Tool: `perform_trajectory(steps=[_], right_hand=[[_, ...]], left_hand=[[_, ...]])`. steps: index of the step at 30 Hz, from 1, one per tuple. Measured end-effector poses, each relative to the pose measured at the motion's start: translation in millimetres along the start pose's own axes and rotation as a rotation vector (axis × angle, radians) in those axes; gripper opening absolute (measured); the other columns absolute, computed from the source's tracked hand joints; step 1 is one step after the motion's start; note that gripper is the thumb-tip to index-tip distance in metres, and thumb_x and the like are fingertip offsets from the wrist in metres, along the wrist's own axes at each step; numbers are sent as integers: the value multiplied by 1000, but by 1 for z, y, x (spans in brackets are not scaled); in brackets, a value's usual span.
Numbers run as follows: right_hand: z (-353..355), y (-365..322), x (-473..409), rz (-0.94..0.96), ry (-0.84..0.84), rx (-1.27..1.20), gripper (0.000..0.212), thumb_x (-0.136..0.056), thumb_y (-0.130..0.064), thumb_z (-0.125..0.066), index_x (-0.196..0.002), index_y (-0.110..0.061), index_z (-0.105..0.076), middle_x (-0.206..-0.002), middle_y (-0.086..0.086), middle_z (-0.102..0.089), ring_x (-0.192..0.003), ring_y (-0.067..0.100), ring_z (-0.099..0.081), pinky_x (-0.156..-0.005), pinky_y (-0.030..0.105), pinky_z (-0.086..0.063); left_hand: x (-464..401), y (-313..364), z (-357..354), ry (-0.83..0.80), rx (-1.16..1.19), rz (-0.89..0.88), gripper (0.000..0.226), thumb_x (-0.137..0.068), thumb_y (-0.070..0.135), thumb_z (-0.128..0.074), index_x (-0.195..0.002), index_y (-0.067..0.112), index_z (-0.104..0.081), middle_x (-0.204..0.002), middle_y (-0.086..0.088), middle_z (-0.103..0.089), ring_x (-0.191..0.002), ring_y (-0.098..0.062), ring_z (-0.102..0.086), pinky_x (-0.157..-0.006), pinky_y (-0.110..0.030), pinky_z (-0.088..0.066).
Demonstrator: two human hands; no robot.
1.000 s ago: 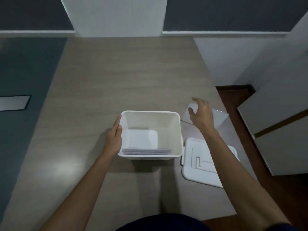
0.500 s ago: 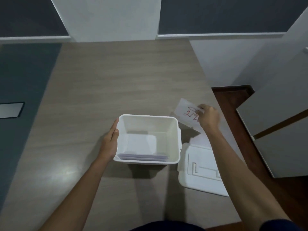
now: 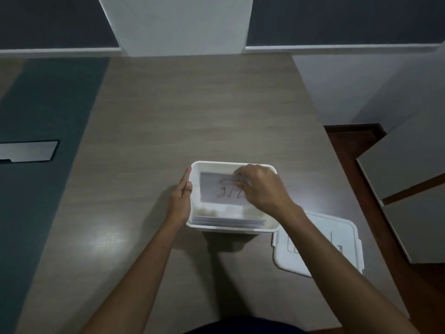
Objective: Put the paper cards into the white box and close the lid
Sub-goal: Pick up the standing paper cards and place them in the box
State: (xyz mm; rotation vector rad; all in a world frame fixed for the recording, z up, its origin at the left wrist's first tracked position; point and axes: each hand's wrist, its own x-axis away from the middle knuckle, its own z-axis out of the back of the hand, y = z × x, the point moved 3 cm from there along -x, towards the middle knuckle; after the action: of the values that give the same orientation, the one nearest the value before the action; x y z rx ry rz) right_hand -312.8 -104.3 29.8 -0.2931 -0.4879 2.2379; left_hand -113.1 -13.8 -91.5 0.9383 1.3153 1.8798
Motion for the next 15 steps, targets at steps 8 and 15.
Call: perform_trajectory(steps=[8,15], right_hand=[[-66,-4,40,-54,-503,-75,57,-104,-46,-26,-77,-6,-56,-83,11,-62,-81,30,-57,-79,47,-47],[-41,21,46,-104,-160,-331,36,-102,-41,-44,-110,-20,-71,-111,-2,-72,-100,17,-59,-88,31,-46]], left_hand=[[2,2,-2,13,8,3,41,-97,30,-38,-132,52,-45,-136,29,-44,-121,16,-39,-97,-8,-26],[3,6,3,42,-251,-5,44,-97,32,-36,-139,47,-39,-143,13,-47,-124,-3,-44,-99,-23,-32]])
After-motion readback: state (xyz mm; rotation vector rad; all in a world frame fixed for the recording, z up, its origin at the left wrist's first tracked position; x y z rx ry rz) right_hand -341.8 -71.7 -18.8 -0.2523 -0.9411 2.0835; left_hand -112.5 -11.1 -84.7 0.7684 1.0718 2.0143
